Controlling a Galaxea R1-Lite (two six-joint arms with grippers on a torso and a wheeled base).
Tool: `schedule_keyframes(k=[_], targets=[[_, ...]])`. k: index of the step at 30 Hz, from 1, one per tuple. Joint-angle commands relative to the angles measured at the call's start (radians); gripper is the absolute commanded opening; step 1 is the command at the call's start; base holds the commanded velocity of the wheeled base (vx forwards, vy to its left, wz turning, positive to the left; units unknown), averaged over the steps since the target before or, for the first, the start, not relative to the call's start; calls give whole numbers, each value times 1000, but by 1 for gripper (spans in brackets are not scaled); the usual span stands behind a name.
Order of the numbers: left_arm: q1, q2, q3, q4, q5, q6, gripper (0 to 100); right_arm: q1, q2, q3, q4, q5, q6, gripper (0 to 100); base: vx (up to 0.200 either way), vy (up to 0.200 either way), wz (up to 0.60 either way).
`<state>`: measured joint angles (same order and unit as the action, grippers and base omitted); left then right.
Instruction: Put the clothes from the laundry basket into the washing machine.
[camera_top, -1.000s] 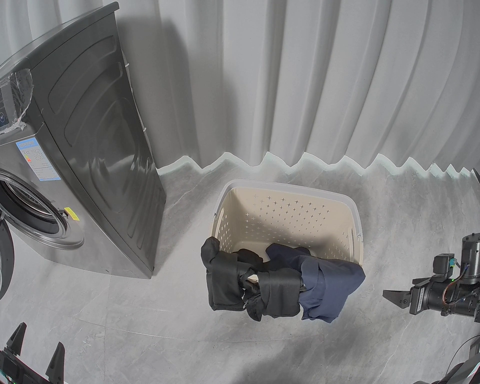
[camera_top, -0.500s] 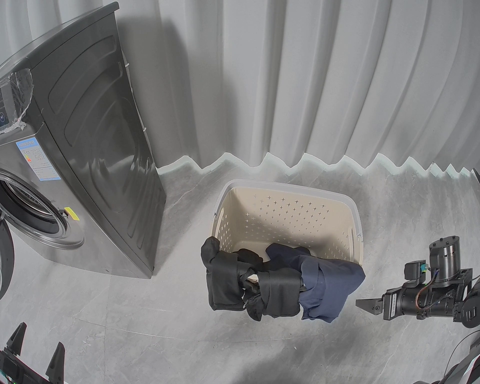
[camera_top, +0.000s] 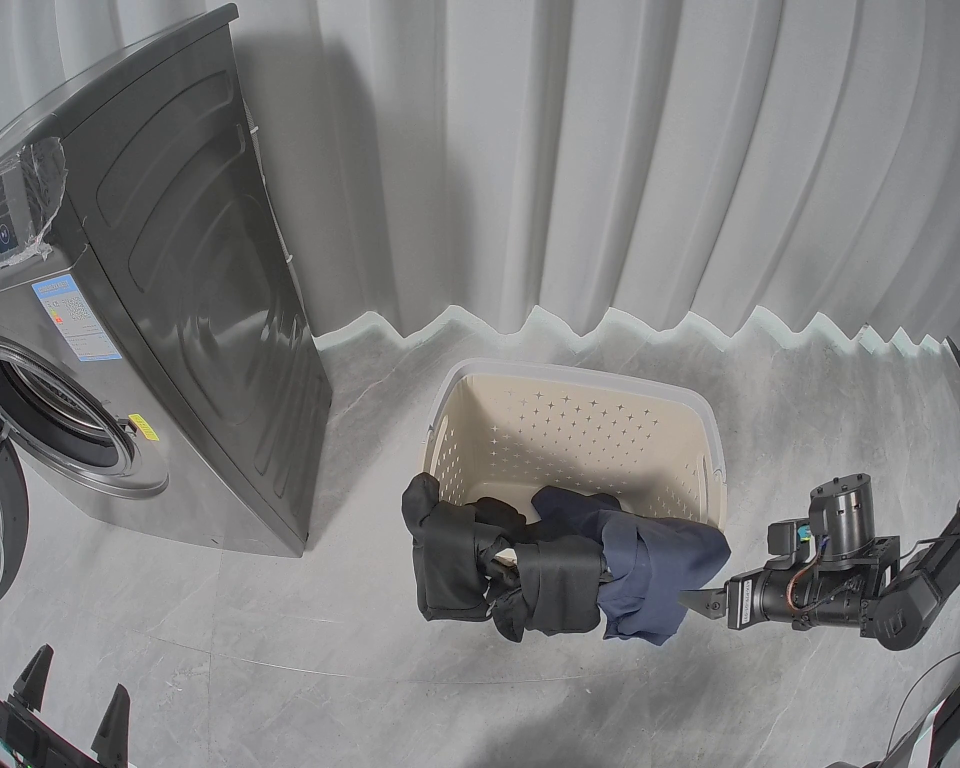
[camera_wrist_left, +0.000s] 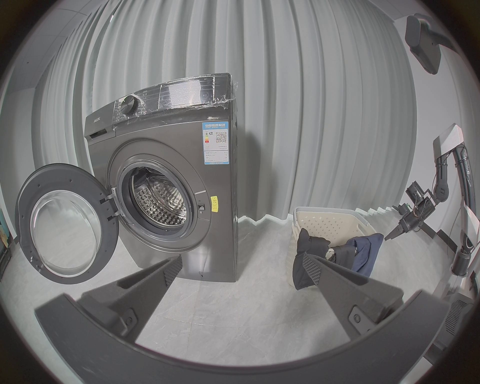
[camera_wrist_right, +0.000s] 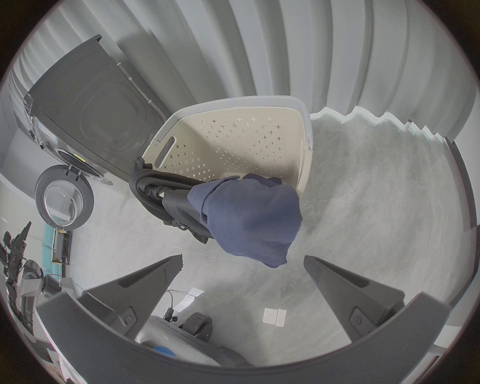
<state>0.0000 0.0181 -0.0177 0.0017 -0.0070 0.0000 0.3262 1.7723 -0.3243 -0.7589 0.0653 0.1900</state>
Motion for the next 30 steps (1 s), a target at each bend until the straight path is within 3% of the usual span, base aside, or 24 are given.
schedule_keyframes(k=[1,12,30], targets=[[0,-12,18,0,-1,0,100,1,121,-10,-57,-1,-3,100,0,0,0],[2,-12,18,0,1,0,100,16,225,-24,-195,-2,-4,100,0,0,0],[0,-12,18,0,-1,0,100,19,317,-98,-241,-21,-6,100,0,0,0]])
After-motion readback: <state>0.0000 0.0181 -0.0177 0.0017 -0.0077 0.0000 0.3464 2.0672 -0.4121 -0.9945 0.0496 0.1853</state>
